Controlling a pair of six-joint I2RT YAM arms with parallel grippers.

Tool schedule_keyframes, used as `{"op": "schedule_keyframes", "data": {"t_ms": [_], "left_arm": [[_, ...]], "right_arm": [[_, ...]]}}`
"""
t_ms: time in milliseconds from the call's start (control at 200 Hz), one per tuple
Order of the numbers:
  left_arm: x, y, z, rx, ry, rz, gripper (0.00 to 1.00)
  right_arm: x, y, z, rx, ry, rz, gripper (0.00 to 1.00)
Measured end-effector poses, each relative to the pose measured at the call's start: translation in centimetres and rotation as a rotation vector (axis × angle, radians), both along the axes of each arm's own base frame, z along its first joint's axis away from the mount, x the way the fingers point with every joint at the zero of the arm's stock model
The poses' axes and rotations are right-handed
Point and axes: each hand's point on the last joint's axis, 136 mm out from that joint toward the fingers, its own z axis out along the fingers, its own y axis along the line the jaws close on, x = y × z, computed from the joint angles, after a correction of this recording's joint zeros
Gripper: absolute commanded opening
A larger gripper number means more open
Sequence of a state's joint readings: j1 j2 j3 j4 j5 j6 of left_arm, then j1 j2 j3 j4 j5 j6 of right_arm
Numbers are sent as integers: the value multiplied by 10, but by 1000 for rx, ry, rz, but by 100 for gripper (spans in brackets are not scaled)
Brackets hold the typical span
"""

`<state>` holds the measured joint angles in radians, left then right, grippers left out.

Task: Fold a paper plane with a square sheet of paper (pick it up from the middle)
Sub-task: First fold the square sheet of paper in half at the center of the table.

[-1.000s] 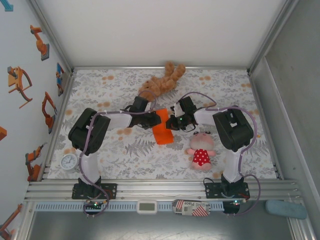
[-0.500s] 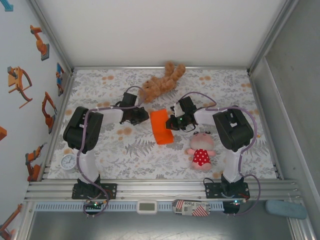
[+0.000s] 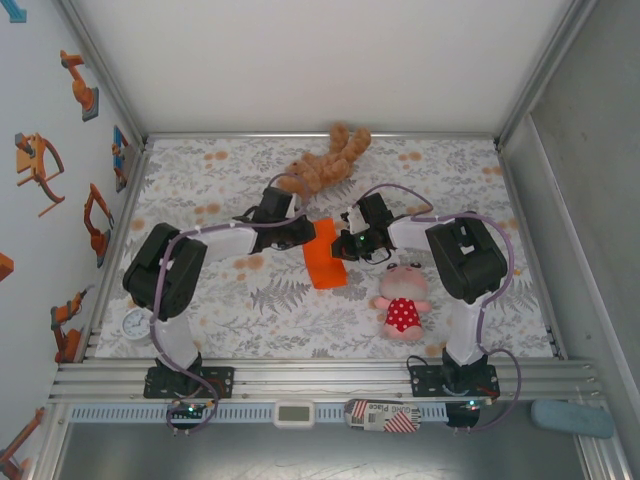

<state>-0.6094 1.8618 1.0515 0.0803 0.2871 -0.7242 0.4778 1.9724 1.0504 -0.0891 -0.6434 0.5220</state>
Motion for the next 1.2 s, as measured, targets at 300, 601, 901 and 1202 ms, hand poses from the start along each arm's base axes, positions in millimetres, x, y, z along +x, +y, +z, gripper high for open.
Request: {"op": "schedule_keyframes", "data": {"t_ms": [300,601,901,1202], "left_arm": [[20,8,-34,57,27,41,14],[28,12,-36,52,28,31,14],[49,34,-34,82,-12,74,15],[70,58,-32,97,-32,146,15]], "right_arm": [[-1,0,0,1,-2,0,0],[0,-1,0,1,-17,-3,0],[0,-1,0,4,-23,-4,0],[0,-6,0,-6,-22,-14,0]]}}
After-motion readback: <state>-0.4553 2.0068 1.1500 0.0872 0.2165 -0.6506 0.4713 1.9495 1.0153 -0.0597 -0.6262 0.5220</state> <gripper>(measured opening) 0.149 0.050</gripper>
